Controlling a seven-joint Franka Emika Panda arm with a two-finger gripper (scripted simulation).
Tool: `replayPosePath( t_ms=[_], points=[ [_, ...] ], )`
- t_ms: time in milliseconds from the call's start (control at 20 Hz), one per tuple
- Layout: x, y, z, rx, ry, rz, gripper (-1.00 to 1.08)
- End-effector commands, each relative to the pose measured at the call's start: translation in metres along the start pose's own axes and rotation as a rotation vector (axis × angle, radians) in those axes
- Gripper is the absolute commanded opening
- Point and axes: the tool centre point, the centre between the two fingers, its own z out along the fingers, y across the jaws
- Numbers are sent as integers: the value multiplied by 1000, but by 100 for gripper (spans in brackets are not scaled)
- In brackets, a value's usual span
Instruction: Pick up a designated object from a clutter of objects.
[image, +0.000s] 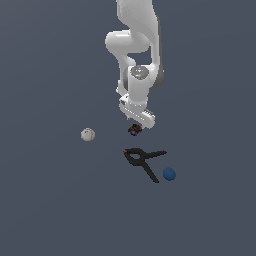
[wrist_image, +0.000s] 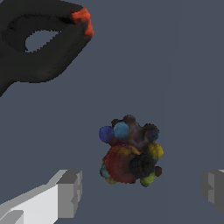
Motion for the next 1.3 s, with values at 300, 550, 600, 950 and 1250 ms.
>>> replayPosePath(
  t_ms=[300,550,600,950,1250],
  points=[
    [-1,0,13,0,0,1,100],
    [-1,1,33,1,0,2,100],
    [-1,1,36,1,0,3,100],
    [-1,1,50,1,1,4,100],
    [-1,1,51,1,1,4,-100]
  ],
)
